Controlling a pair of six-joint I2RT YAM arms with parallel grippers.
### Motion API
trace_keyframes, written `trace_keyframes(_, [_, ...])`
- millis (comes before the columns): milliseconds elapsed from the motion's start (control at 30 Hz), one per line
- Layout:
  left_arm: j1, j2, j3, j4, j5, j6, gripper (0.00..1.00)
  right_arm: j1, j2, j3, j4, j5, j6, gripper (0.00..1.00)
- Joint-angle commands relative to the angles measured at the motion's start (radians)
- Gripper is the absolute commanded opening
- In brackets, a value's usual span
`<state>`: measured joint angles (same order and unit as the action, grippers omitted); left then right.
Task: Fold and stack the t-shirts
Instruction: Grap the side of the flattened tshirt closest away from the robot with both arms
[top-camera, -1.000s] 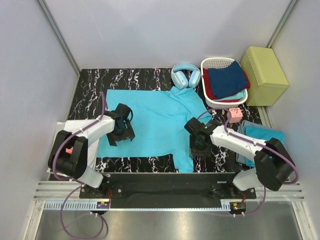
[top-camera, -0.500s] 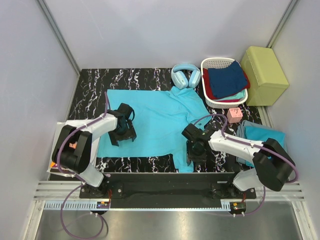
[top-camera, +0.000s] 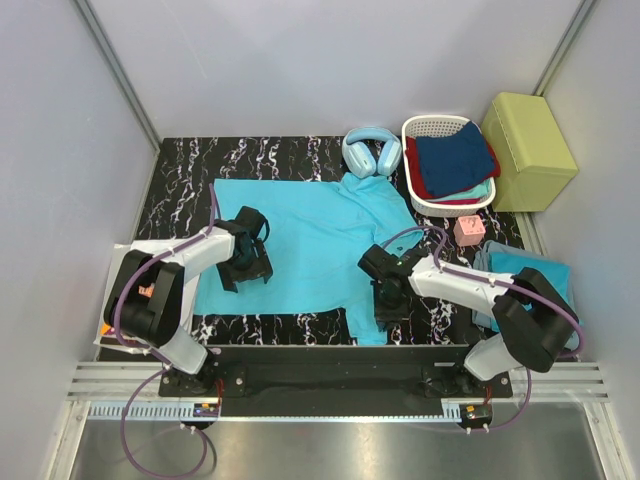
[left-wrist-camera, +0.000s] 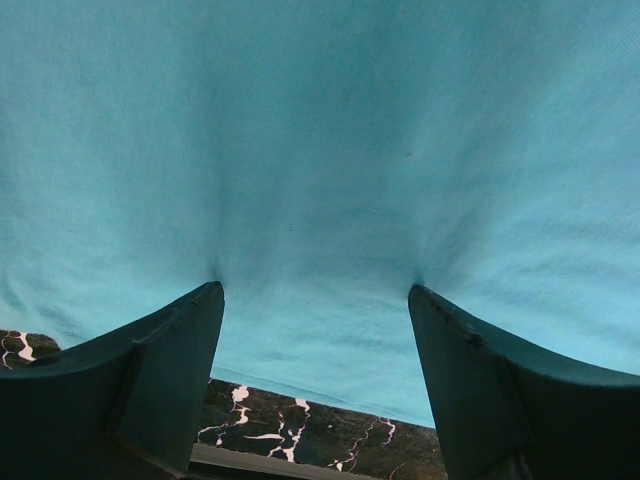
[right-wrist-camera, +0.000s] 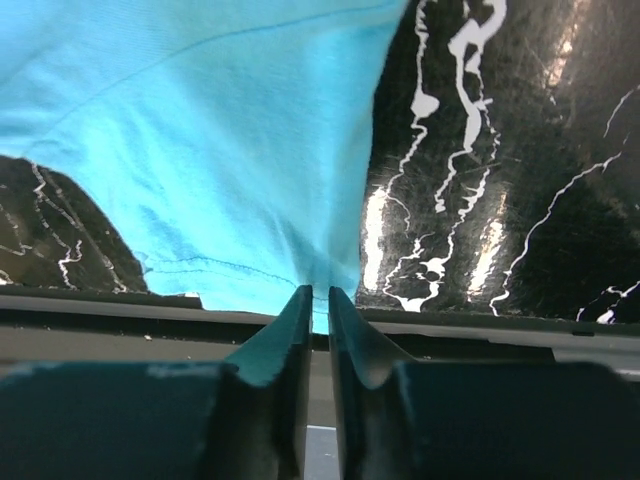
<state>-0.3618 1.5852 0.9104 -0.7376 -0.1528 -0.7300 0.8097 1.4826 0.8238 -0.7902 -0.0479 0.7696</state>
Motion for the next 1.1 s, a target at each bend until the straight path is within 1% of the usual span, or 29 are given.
trace_keyframes(0, [-0.005, -0.011, 0.004, 0.017, 0.016, 0.000, 0.79, 0.008, -0.013, 0.055, -0.032, 0.017, -0.004, 0.14])
trace_keyframes(33, [-0.005, -0.011, 0.002, 0.017, 0.018, -0.002, 0.79, 0.008, -0.013, 0.066, -0.037, 0.019, -0.007, 0.10])
trace_keyframes(133, [-0.005, -0.019, -0.004, 0.017, 0.016, -0.002, 0.79, 0.008, -0.015, 0.095, -0.049, 0.026, -0.013, 0.04])
trace_keyframes(167, [-0.003, -0.022, -0.005, 0.018, 0.016, -0.003, 0.79, 0.009, -0.018, 0.103, -0.053, 0.029, -0.013, 0.00])
trace_keyframes(233, [-0.005, -0.025, -0.011, 0.018, 0.016, -0.003, 0.79, 0.008, -0.021, 0.119, -0.063, 0.037, -0.018, 0.00])
trace_keyframes(267, [-0.005, -0.028, -0.013, 0.018, 0.015, -0.005, 0.79, 0.008, -0.022, 0.121, -0.067, 0.042, -0.016, 0.02])
trace_keyframes(333, [-0.005, -0.033, -0.019, 0.020, 0.015, -0.006, 0.79, 0.008, -0.025, 0.114, -0.089, 0.068, -0.009, 0.14])
trace_keyframes(367, [-0.005, -0.037, -0.022, 0.017, 0.015, -0.006, 0.79, 0.008, -0.027, 0.106, -0.092, 0.069, -0.006, 0.27])
trace_keyframes(433, [-0.005, -0.040, -0.027, 0.018, 0.015, -0.006, 0.79, 0.008, -0.030, 0.074, -0.098, 0.074, 0.005, 0.37])
trace_keyframes(467, [-0.005, -0.041, -0.028, 0.020, 0.015, -0.006, 0.79, 0.008, -0.033, 0.061, -0.098, 0.065, 0.011, 0.45])
trace_keyframes(600, [-0.005, -0.040, -0.028, 0.020, 0.015, -0.005, 0.79, 0.009, -0.062, -0.011, -0.093, 0.051, 0.039, 0.58])
trace_keyframes(800, [-0.005, -0.034, -0.028, 0.020, 0.018, -0.005, 0.79, 0.014, -0.137, -0.070, -0.092, -0.018, 0.074, 0.59])
trace_keyframes(967, [-0.005, -0.025, -0.024, 0.023, 0.022, -0.005, 0.79, 0.052, -0.197, -0.081, -0.101, -0.021, 0.105, 0.60])
trace_keyframes(1067, [-0.006, -0.016, -0.019, 0.024, 0.024, -0.003, 0.79, 0.075, -0.200, -0.095, -0.103, -0.023, 0.125, 0.60])
